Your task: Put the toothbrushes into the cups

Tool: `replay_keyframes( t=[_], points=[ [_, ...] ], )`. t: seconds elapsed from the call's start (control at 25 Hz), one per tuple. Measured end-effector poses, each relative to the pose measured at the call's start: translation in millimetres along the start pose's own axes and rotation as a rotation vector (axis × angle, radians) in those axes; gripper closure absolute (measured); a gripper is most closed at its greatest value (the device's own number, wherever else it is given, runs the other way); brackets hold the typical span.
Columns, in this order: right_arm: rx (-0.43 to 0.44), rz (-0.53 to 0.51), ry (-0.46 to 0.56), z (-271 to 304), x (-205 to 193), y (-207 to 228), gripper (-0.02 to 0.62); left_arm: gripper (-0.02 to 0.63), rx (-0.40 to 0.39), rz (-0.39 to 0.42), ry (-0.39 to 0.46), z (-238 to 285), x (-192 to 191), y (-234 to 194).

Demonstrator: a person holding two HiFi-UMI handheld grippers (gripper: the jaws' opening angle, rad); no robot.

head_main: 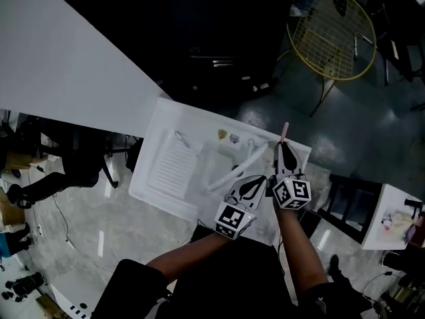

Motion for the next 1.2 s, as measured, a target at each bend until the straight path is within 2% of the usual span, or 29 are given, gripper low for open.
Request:
replay_keyframes(
  t=[0.2, 0.52, 0.88, 1.2],
  points=[
    [0.035, -0.002, -0.024, 8.7, -14.0, 3.0, 0.534, 0.594, 0.030, -0.041, -0.006, 0.4, -9.5, 1.5],
    [0.021, -0.025, -0.040, 17.5, -27.9, 7.4, 0.534, 0.594, 0.071, -0.075, -0.012, -7.3, -17.6, -4.7],
    [0.007, -0.046, -0.059, 14.2, -39.8, 8.0, 0.534, 0.594, 0.055, -0.047, -0.010, -4.9, -16.6, -18.1],
    [0.019, -0.045, -0.089, 9.1, -45.7, 14.5, 0.534, 0.594, 0.092, -0.034, -0.002, -7.4, -11.5, -27.8]
  ],
)
Point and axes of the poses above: the fingertips, and each gripper's own axes: z forward along the fingers, y to its right, x out of its top, the point moved 4 cm from there along -z, backward along the fingers, and after that the axes turned 10 degrees about y, right-handed, at the moved point
